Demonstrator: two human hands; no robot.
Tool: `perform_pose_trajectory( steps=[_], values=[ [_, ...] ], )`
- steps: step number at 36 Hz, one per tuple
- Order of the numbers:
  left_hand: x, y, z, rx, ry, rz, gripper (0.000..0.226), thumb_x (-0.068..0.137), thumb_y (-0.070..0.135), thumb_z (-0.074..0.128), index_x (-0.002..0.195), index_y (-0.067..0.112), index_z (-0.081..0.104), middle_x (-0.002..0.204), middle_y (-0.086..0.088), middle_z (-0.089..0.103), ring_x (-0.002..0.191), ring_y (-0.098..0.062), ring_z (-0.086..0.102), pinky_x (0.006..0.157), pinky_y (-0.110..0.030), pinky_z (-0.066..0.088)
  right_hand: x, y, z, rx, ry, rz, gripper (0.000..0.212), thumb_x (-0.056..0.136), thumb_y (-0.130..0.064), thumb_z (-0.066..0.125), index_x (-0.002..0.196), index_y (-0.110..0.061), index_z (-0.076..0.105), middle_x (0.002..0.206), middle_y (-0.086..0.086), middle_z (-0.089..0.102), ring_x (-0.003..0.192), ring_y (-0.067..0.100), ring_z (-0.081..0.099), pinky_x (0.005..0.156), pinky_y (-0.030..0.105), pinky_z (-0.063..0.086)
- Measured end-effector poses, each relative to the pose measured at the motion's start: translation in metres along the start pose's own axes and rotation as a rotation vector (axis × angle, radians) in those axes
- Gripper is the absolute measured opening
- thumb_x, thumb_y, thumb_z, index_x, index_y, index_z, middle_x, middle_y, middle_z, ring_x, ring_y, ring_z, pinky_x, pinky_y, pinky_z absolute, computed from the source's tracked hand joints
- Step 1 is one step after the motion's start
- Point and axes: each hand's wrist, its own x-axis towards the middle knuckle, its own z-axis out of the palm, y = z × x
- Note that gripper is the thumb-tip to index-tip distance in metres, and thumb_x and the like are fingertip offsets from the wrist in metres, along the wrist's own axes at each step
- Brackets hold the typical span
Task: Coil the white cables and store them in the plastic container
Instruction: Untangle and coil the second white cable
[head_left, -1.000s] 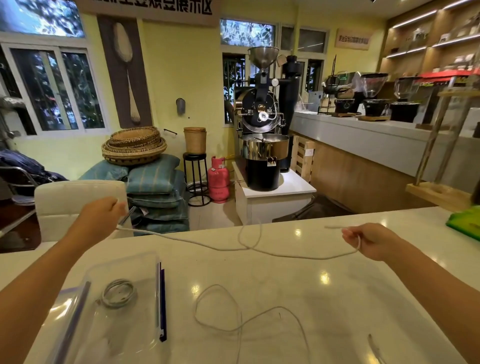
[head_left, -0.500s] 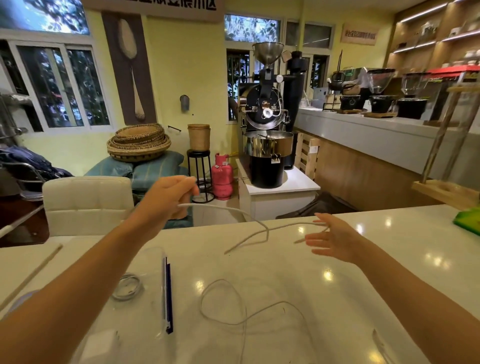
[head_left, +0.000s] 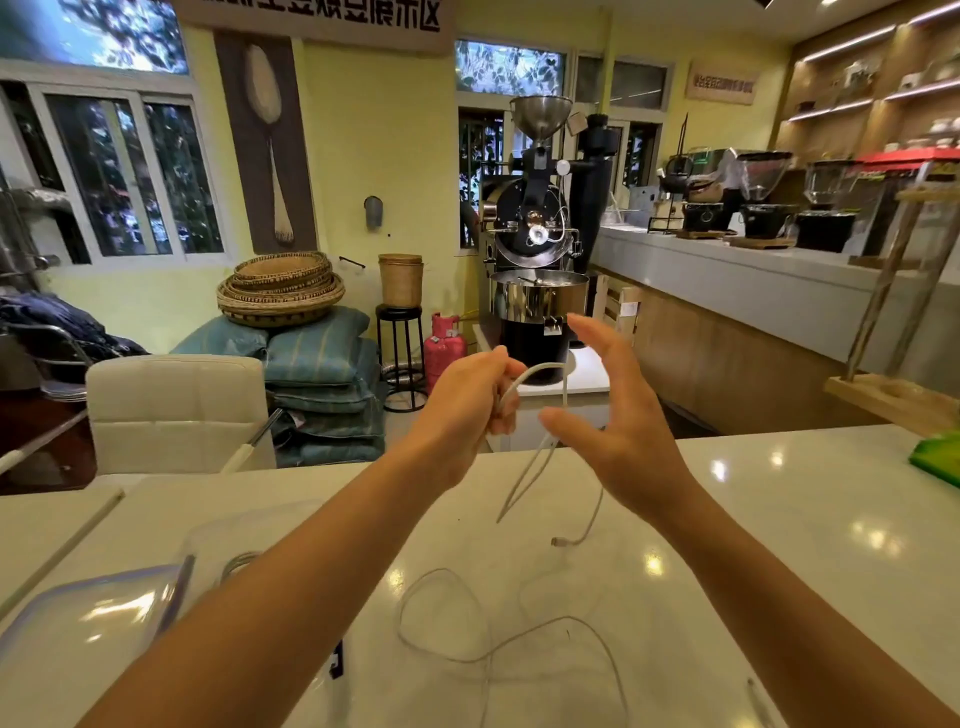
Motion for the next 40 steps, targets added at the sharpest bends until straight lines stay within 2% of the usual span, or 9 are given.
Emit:
perform_pose_trajectory(
  steps=[3, 6, 11, 14, 18, 22, 25, 34, 40],
  values=[
    [-0.006, 0.007, 0.004, -0.079, -0.066, 0.011, 0.048, 0.096, 0.023, 0.030, 0.062, 0.014, 0.061, 0.043, 0.003, 0.049, 0.040, -0.008, 0.044, 0.049, -0.024, 0.036, 0.005, -0.003, 0.007, -0.170, 0.058, -0.144, 0.040, 0.081, -0.017, 0.052, 0.121, -0.017, 0.043, 0.113, -0.012, 0.044, 0.104, -0.014, 0.039, 0.092, -0.004, 0.027],
    [-0.013, 0.012, 0.004, -0.103, -0.150, 0.019, 0.044, 0.096, 0.023, 0.029, 0.067, 0.010, 0.059, 0.051, -0.002, 0.048, 0.042, -0.008, 0.045, 0.051, -0.023, 0.040, 0.013, -0.001, 0.004, -0.230, 0.109, -0.182, 0.021, 0.085, -0.009, 0.052, 0.102, -0.001, 0.060, 0.094, -0.002, 0.056, 0.087, 0.010, 0.056, 0.091, 0.031, 0.047],
    [-0.020, 0.013, -0.004, 0.012, -0.178, 0.073, 0.034, 0.097, 0.021, 0.030, 0.076, 0.008, 0.055, 0.047, 0.004, 0.054, 0.045, -0.009, 0.050, 0.050, -0.017, 0.042, 0.018, 0.002, -0.006, -0.085, 0.066, -0.298, 0.016, 0.084, -0.009, 0.055, 0.100, -0.011, 0.058, 0.088, 0.000, 0.061, 0.084, 0.010, 0.060, 0.077, 0.003, 0.046],
    [-0.021, 0.014, -0.009, 0.011, -0.119, 0.130, 0.031, 0.095, 0.018, 0.033, 0.077, 0.010, 0.056, 0.049, 0.004, 0.059, 0.048, -0.008, 0.054, 0.053, -0.017, 0.043, 0.018, -0.003, -0.007, -0.056, 0.066, -0.364, 0.026, 0.086, -0.031, 0.046, 0.099, -0.010, 0.055, 0.088, 0.001, 0.059, 0.085, -0.001, 0.061, 0.077, 0.001, 0.045],
    [-0.020, 0.016, -0.018, -0.150, -0.039, 0.154, 0.031, 0.095, 0.017, 0.033, 0.075, 0.015, 0.056, 0.050, 0.006, 0.060, 0.048, -0.005, 0.055, 0.051, -0.017, 0.046, 0.017, -0.003, -0.006, -0.056, 0.061, -0.418, 0.028, 0.088, -0.032, 0.043, 0.097, -0.009, 0.055, 0.087, 0.001, 0.059, 0.086, -0.021, 0.053, 0.076, 0.003, 0.046],
    [-0.028, 0.017, -0.020, -0.053, -0.154, 0.166, 0.032, 0.095, 0.016, 0.033, 0.075, 0.012, 0.057, 0.052, 0.005, 0.063, 0.049, -0.007, 0.060, 0.051, -0.015, 0.050, 0.019, -0.004, -0.009, -0.038, 0.076, -0.440, 0.029, 0.087, -0.031, 0.043, 0.098, -0.008, 0.055, 0.086, 0.002, 0.059, 0.084, -0.016, 0.055, 0.075, 0.004, 0.047],
    [-0.037, 0.014, -0.014, 0.037, -0.308, 0.140, 0.035, 0.096, 0.018, 0.029, 0.076, 0.013, 0.057, 0.051, 0.004, 0.062, 0.048, -0.008, 0.059, 0.052, -0.017, 0.049, 0.024, -0.005, -0.009, -0.047, 0.064, -0.460, 0.032, 0.086, -0.028, 0.044, 0.100, -0.002, 0.056, 0.085, 0.009, 0.062, 0.078, 0.008, 0.059, 0.075, 0.008, 0.046],
    [-0.046, 0.015, -0.003, -0.111, -0.411, 0.229, 0.035, 0.083, 0.036, 0.030, 0.080, 0.013, 0.057, 0.049, 0.006, 0.055, 0.046, -0.007, 0.050, 0.053, -0.022, 0.044, 0.038, 0.005, 0.006, 0.330, -0.109, -0.080, 0.029, 0.085, 0.009, 0.045, 0.109, -0.004, 0.054, 0.069, -0.023, 0.068, 0.072, -0.004, 0.062, 0.069, 0.011, 0.049],
    [-0.040, 0.019, -0.004, -0.130, -0.335, 0.233, 0.031, 0.093, 0.019, 0.029, 0.077, 0.011, 0.055, 0.050, 0.004, 0.059, 0.048, -0.007, 0.056, 0.053, -0.016, 0.049, 0.029, 0.007, 0.038, 0.658, -0.242, 0.260, 0.027, 0.090, -0.025, 0.038, 0.089, -0.017, 0.064, 0.074, 0.010, 0.066, 0.078, 0.010, 0.065, 0.071, 0.020, 0.054]
  ],
)
